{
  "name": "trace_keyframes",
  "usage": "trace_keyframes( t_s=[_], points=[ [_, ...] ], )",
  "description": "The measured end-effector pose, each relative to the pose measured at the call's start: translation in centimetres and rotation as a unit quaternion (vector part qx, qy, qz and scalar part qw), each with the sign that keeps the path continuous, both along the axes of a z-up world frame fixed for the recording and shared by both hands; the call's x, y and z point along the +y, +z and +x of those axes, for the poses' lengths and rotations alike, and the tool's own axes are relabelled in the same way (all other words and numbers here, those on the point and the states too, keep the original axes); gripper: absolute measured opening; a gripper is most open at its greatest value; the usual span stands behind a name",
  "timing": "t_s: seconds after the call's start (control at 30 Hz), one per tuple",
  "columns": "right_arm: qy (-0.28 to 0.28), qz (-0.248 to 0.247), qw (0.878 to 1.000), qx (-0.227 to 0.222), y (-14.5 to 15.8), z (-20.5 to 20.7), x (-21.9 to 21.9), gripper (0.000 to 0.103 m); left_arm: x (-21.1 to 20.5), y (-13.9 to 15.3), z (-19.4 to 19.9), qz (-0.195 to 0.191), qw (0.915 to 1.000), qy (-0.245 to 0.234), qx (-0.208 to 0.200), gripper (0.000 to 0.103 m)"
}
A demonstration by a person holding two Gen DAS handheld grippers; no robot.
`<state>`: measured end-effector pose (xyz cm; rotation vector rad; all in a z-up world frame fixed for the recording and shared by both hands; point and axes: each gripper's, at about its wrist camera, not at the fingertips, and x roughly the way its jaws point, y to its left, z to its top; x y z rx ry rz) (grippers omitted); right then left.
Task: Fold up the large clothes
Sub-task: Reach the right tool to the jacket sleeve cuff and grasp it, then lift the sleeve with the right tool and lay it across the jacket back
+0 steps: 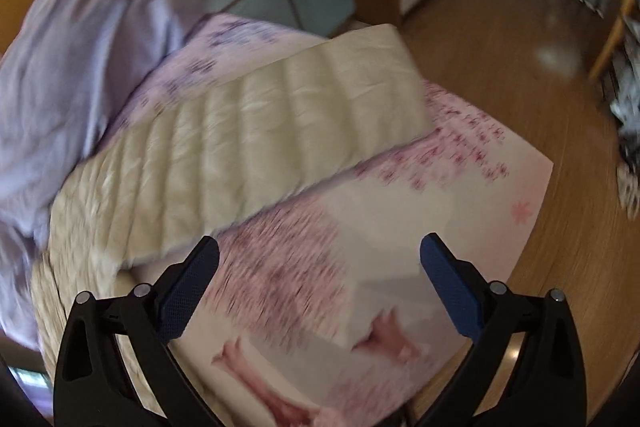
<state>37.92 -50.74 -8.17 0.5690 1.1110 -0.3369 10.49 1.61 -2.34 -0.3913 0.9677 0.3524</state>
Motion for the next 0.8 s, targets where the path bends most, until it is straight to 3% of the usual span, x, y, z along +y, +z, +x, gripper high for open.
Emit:
trace_keyframes(
  t_s=[0.23, 0.47, 0.53, 0.6, 0.67, 0.8],
  points=[
    [-0.045, -0.014, 0.999, 0.016, -2.2, 3.0, -5.6, 0.078, -0.5, -0.7, 1.2, -0.027, 0.9994, 0.014, 0.015, 0.101],
    [-0.04, -0.016, 0.999, 0.015, -2.9, 3.4, -6.6, 0.063, -1.7, -1.0, 1.9, -0.037, 0.9992, 0.01, 0.016, 0.101],
    [-0.029, -0.024, 0.999, 0.008, -2.9, 3.5, -6.3, 0.051, -1.8, -1.2, 1.7, -0.039, 0.9991, 0.011, 0.014, 0.101],
    [-0.018, -0.02, 1.0, 0.001, -3.0, 3.8, -6.0, 0.027, -1.5, -1.3, 1.3, -0.043, 0.9989, 0.015, 0.01, 0.101],
    [-0.01, -0.011, 1.0, -0.002, -3.0, 4.0, -5.7, 0.011, -1.1, -1.5, 1.1, -0.048, 0.9986, 0.018, 0.01, 0.101],
    [0.007, -0.037, 0.999, -0.035, -0.4, 4.4, -3.5, 0.006, 0.0, -2.1, 0.9, -0.065, 0.9977, 0.009, 0.014, 0.101]
  ],
)
